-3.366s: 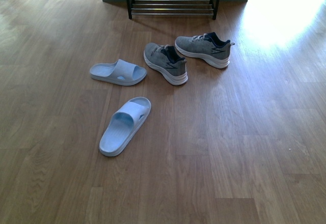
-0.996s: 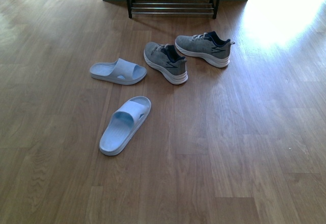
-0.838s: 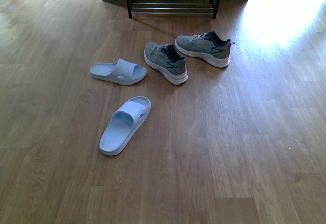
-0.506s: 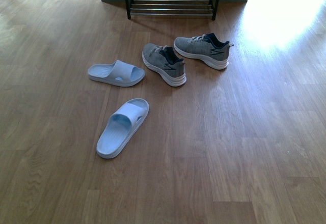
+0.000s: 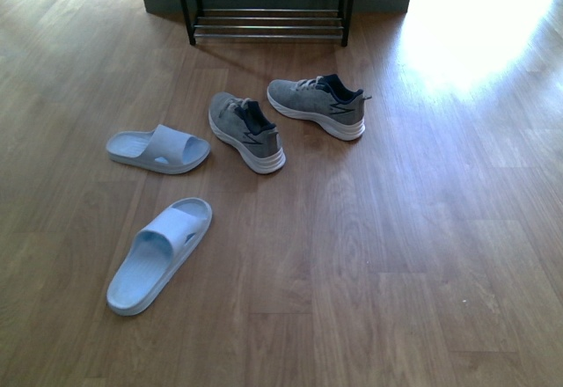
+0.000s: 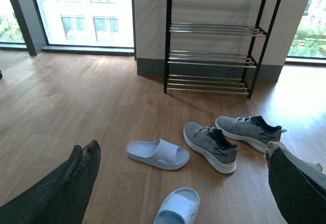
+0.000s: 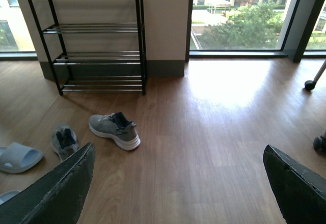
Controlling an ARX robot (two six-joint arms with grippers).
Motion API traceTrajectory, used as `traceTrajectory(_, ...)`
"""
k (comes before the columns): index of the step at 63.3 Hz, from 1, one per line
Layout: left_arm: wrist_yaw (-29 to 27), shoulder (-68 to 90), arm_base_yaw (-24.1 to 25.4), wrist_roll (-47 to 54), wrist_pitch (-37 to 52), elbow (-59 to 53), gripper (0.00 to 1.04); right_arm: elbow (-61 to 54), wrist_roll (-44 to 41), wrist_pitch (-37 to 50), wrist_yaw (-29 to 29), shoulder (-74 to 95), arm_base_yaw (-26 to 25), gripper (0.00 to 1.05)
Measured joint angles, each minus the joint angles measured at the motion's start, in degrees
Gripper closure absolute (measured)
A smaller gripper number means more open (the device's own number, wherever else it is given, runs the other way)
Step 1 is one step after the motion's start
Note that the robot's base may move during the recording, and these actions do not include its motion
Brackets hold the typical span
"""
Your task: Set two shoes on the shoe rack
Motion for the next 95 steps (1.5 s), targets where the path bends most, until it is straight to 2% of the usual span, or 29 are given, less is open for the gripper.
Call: traceTrajectory(95, -0.07, 0.0, 0.0, 0.0, 0.0, 0.0, 0.09, 0.0, 0.02, 0.0, -0.09, 0.02, 0.0, 0.09)
